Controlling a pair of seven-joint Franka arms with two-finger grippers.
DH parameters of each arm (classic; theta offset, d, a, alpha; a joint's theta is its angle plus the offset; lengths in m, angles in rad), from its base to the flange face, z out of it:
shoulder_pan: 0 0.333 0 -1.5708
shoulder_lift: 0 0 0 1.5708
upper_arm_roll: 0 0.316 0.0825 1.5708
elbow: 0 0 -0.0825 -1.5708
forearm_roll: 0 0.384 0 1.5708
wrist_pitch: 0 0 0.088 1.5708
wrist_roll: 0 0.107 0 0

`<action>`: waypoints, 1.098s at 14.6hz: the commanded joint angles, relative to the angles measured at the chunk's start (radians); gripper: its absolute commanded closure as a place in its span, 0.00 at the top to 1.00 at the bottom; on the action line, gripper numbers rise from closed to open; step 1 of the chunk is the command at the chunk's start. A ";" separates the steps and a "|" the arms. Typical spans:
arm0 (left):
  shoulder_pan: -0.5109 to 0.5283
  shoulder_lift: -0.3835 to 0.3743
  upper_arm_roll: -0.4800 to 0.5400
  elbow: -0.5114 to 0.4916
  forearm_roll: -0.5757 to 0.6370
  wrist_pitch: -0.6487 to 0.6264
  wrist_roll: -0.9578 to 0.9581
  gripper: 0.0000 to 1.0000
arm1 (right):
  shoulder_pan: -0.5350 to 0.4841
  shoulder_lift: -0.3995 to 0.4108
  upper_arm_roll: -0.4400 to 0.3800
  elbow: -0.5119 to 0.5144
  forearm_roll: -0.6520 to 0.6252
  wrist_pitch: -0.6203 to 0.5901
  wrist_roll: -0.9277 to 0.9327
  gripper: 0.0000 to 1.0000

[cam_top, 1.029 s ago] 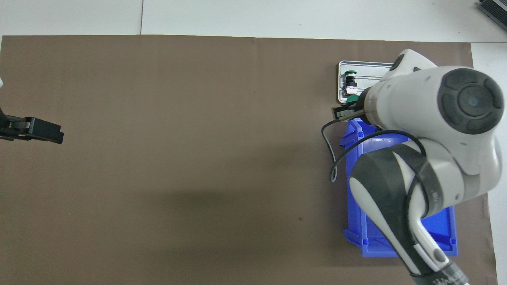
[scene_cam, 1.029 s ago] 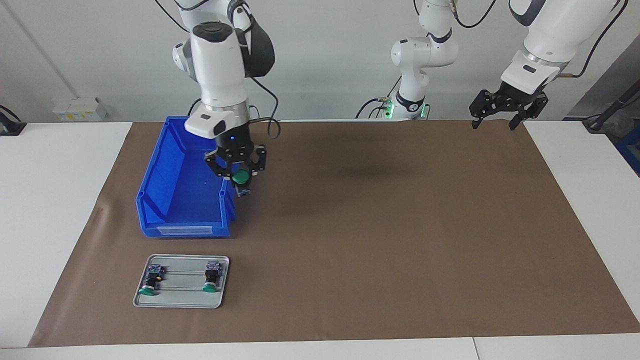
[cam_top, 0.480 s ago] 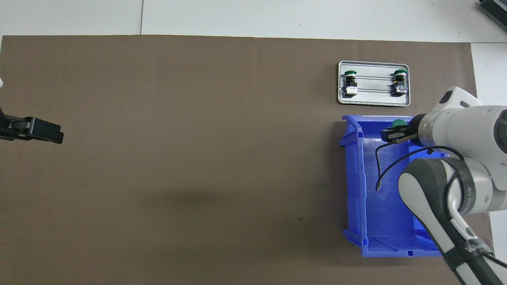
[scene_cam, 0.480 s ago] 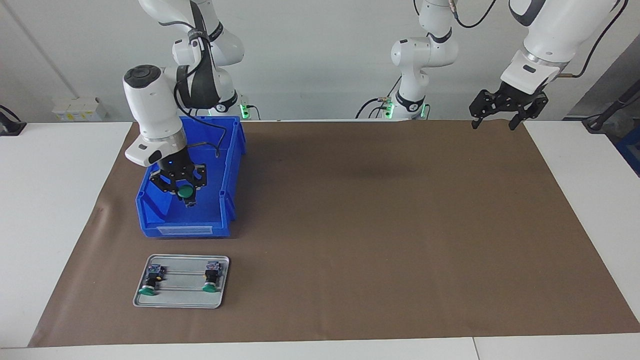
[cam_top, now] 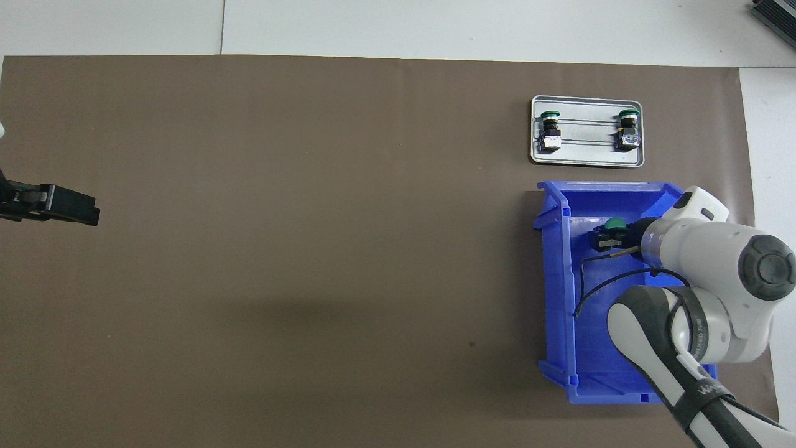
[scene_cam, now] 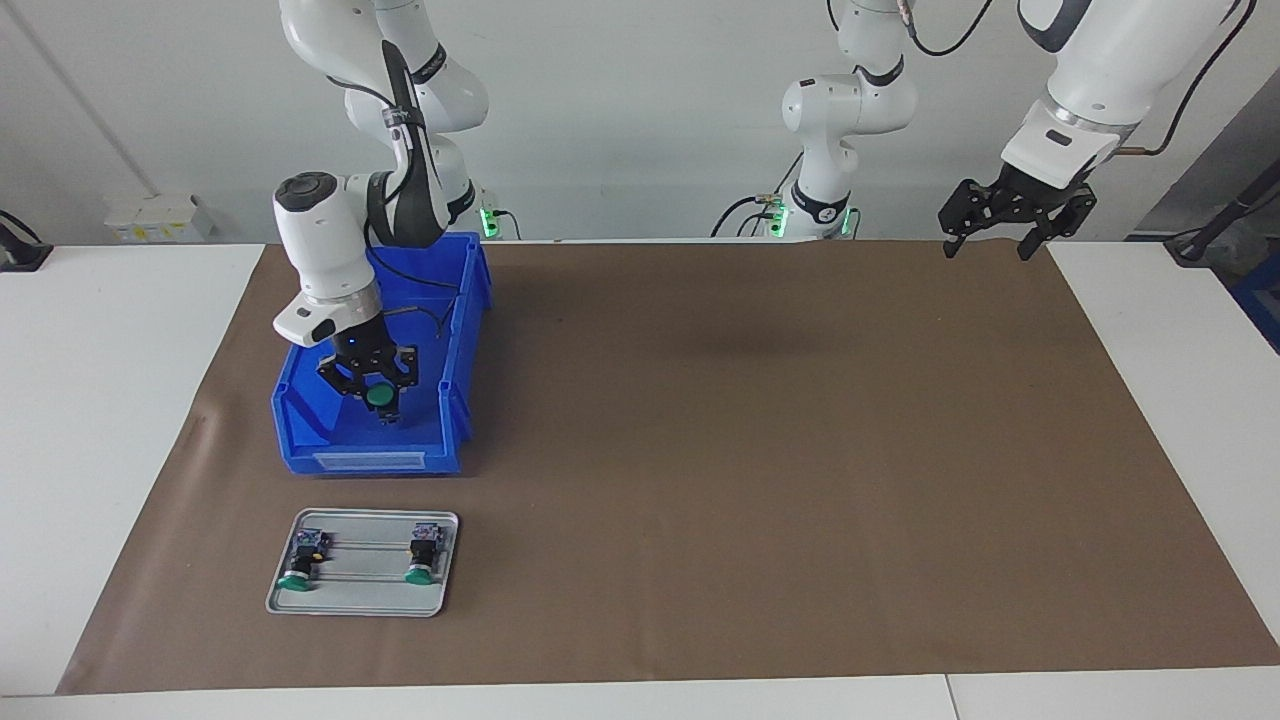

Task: Place and press button with both arms
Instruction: 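Carry the button into the blue bin and open the right gripper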

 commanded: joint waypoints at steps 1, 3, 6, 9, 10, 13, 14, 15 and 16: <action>0.014 -0.025 -0.009 -0.030 0.018 0.010 0.011 1.00 | -0.027 -0.032 0.017 -0.049 0.031 0.038 -0.032 0.00; 0.014 -0.025 -0.009 -0.030 0.018 0.010 0.011 1.00 | -0.032 -0.024 0.017 -0.063 0.031 0.042 -0.032 0.00; 0.014 -0.025 -0.009 -0.031 0.018 0.010 0.011 1.00 | -0.032 -0.018 0.017 -0.089 0.031 0.088 -0.031 0.00; 0.014 -0.025 -0.009 -0.030 0.018 0.010 0.011 1.00 | -0.030 -0.009 0.017 -0.089 0.031 0.089 -0.018 0.99; 0.014 -0.025 -0.009 -0.031 0.018 0.010 0.011 1.00 | -0.029 -0.009 0.017 -0.083 0.031 0.075 -0.023 1.00; 0.014 -0.025 -0.009 -0.030 0.018 0.010 0.011 1.00 | -0.018 -0.015 0.017 0.022 0.031 -0.079 0.027 1.00; 0.014 -0.025 -0.009 -0.031 0.018 0.010 0.011 1.00 | -0.012 -0.015 0.017 0.088 0.031 -0.170 0.060 1.00; 0.014 -0.025 -0.009 -0.030 0.018 0.010 0.011 1.00 | -0.012 -0.017 0.021 0.145 0.031 -0.245 0.092 1.00; 0.014 -0.025 -0.009 -0.030 0.018 0.010 0.011 1.00 | -0.010 -0.018 0.028 0.200 0.029 -0.307 0.125 1.00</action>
